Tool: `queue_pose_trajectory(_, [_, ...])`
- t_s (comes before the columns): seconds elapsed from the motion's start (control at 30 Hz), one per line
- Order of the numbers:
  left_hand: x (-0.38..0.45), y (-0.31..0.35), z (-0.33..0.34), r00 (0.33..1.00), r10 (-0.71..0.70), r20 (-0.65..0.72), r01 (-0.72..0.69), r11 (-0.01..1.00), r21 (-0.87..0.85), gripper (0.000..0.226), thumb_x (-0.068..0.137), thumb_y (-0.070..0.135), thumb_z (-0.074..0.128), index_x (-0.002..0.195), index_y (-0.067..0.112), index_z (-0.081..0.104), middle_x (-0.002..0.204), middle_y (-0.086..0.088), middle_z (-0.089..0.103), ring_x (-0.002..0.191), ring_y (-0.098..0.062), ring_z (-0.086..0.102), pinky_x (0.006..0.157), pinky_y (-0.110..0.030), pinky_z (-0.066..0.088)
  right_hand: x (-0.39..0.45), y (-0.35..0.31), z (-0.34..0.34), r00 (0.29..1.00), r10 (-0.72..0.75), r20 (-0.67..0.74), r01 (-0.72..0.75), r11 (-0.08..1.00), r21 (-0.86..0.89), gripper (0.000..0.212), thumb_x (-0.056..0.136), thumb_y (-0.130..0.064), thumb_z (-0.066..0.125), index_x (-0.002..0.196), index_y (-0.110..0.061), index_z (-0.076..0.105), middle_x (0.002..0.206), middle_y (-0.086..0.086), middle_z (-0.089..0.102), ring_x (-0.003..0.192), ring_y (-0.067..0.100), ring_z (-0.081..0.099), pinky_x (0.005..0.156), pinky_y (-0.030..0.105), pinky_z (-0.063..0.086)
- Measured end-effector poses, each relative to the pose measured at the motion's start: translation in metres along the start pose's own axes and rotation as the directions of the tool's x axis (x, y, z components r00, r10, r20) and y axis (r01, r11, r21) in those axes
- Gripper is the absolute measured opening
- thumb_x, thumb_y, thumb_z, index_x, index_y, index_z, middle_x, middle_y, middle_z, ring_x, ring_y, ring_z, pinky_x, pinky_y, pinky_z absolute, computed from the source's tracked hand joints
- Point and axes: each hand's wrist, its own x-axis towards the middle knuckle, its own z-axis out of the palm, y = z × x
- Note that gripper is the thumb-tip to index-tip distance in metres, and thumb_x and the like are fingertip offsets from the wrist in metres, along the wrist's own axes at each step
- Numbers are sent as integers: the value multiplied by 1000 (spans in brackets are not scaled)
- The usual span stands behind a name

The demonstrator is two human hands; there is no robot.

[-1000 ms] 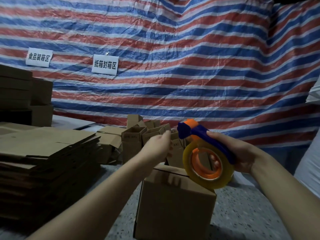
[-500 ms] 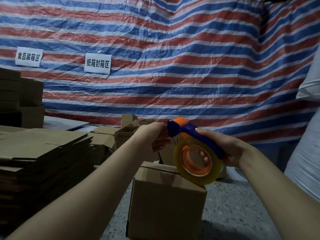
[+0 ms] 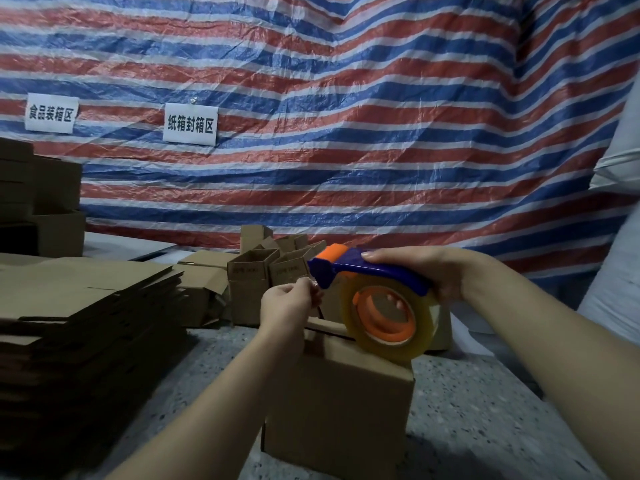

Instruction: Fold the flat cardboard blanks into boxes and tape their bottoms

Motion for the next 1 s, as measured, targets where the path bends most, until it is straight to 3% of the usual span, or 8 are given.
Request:
queue_pose_trajectory(0.2, [6, -4, 2, 998, 45, -32, -43, 998, 56, 30, 97, 21, 54, 75, 12, 71, 79, -5, 72, 74, -17, 60, 63, -29, 41, -9, -4, -19, 997, 83, 5, -81, 985, -155, 71, 68, -61, 78, 117, -11, 67, 105, 12, 77, 83, 23, 75, 73, 35, 61])
queue_pose_trajectory(0.47, [16, -10, 7, 993, 12, -113, -9, 1000, 25, 28, 97, 21, 53, 76, 9, 67, 80, -8, 66, 79, -20, 60, 65, -31, 42, -26, 17, -39, 996, 88, 13, -86, 989, -121, 67, 65, -57, 78, 113, -11, 65, 84, 11, 76, 63, 18, 72, 53, 29, 57])
queue_pose_trajectory(0.67, [22, -6, 4, 970, -134, -201, 105, 983, -150, 27, 99, 20, 49, 77, 12, 62, 80, -6, 65, 76, -20, 59, 76, -36, 52, -10, 6, -30, 998, 56, 28, -53, 993, -110, 68, 62, -58, 81, 111, -13, 70, 99, 13, 77, 76, 22, 74, 67, 33, 61])
queue_pose_trajectory(0.77, [20, -5, 4, 946, -195, -258, 131, 961, -245, 26, 100, 21, 47, 77, 14, 57, 77, -5, 59, 72, -21, 55, 65, -33, 49, -2, -1, -24, 997, 70, 38, -65, 990, -127, 65, 65, -58, 81, 109, -13, 71, 101, 12, 77, 77, 21, 73, 69, 32, 61])
queue_pose_trajectory(0.87, [19, -2, 6, 942, -182, -283, 107, 959, -261, 27, 101, 21, 45, 75, 17, 50, 75, -4, 55, 72, -22, 55, 68, -35, 51, 1, -7, -19, 995, 87, 53, -78, 984, -158, 63, 69, -57, 79, 114, -14, 68, 102, 11, 77, 79, 20, 74, 67, 31, 60])
queue_pose_trajectory(1.0, [25, 4, -7, 969, -104, -224, 65, 982, -176, 22, 100, 20, 50, 80, 16, 57, 81, -9, 63, 72, -23, 63, 77, -41, 59, 2, -14, -14, 993, 106, 58, -93, 977, -194, 66, 69, -56, 79, 117, -13, 64, 101, 11, 78, 78, 21, 75, 64, 31, 60])
